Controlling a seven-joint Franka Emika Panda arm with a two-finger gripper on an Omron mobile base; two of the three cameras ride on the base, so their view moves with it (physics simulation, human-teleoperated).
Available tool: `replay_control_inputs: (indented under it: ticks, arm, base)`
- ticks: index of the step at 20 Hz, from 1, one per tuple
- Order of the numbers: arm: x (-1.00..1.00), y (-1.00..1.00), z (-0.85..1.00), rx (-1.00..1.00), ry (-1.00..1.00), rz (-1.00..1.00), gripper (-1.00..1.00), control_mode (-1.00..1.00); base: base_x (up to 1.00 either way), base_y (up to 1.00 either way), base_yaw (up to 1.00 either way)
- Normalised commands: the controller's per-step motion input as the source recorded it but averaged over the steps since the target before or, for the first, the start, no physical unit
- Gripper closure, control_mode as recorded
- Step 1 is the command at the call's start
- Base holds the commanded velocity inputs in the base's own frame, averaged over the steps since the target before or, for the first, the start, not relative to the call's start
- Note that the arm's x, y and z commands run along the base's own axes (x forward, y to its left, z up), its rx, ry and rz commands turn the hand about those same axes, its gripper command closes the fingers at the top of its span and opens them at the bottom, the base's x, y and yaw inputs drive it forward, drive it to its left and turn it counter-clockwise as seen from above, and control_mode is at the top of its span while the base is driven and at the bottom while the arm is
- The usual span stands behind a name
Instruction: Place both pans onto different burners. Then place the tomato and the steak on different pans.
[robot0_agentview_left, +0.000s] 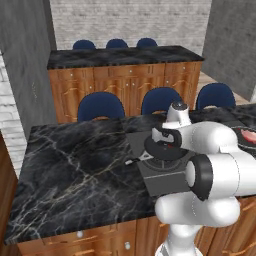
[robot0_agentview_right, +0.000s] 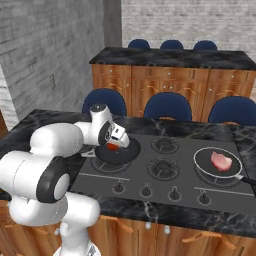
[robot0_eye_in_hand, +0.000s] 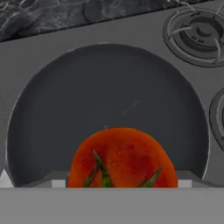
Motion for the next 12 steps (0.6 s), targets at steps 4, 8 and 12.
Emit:
replay_control_inputs:
  ticks: [4, 8, 12]
  arm:
    - [0.27, 0.0, -0.35, 0.0, 0.05, 0.03, 1.0, -1.0]
    - [0.23, 0.0, -0.3, 0.0, 0.05, 0.03, 1.0, -1.0]
    - [0.09, 0.0, -0.19, 0.02, 0.08, 0.03, 1.0, -1.0]
  base:
    - [0.0, 0.0, 0.0]
    - [0.0, 0.0, 0.0]
    - [0.0, 0.0, 0.0]
